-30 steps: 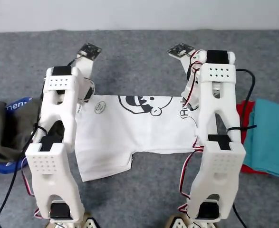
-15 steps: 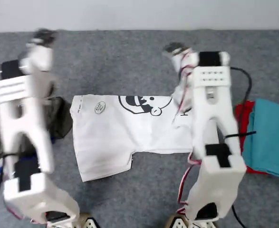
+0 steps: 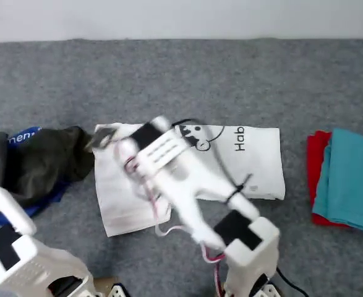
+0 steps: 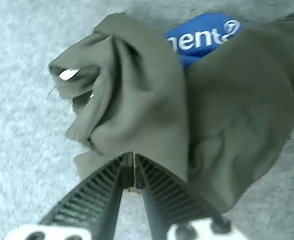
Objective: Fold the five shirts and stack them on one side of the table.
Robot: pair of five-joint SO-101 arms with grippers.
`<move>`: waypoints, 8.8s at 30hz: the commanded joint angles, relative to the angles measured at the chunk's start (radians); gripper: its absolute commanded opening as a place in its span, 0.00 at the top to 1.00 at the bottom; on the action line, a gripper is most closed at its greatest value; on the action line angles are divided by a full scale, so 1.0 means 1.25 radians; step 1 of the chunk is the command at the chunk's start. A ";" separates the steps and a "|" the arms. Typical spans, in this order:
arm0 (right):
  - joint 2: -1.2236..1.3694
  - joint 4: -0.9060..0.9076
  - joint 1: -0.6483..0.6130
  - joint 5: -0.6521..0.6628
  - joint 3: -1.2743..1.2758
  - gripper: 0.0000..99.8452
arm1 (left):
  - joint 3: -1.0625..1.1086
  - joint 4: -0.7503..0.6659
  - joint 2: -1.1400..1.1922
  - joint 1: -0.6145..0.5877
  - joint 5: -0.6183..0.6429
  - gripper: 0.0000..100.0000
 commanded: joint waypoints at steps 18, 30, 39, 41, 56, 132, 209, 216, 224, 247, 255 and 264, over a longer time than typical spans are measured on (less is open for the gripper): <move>0.142 -0.143 -0.202 -0.002 -0.006 0.99 | -0.030 -0.021 -0.011 -0.058 -0.007 0.99; 0.060 -0.100 -0.166 0.000 -0.083 0.99 | -0.029 -0.032 -0.010 -0.055 -0.007 0.99; 0.141 -0.199 -0.141 -0.001 -0.118 0.99 | -0.029 -0.032 -0.010 -0.055 -0.007 0.98; 0.179 -0.244 -0.149 -0.001 -0.119 0.99 | -0.029 -0.032 -0.009 -0.055 -0.007 0.98; 0.139 -0.021 -0.165 0.000 -0.211 0.99 | -0.029 -0.031 -0.009 -0.058 -0.009 0.98; 0.336 0.014 0.018 0.151 -0.453 0.99 | 0.040 -0.071 -0.018 -0.055 -0.063 0.98; 0.512 0.039 0.131 0.167 -0.638 0.99 | 0.041 -0.070 -0.014 -0.033 -0.060 0.98; 0.466 0.004 0.157 0.176 -0.668 0.99 | 0.041 -0.069 -0.015 -0.033 -0.063 0.98; 0.444 0.067 0.071 0.176 -0.748 0.99 | 0.041 -0.069 -0.017 -0.033 -0.061 0.98; 0.456 0.184 0.148 0.086 -0.863 0.99 | 0.093 0.002 -0.201 -0.034 -0.059 0.98; 0.129 0.181 0.271 -0.045 -0.426 0.99 | 0.107 0.048 -0.280 -0.079 -0.059 0.98; -0.212 0.128 0.460 -0.088 -0.053 0.99 | 0.121 0.064 -0.336 -0.082 -0.056 0.98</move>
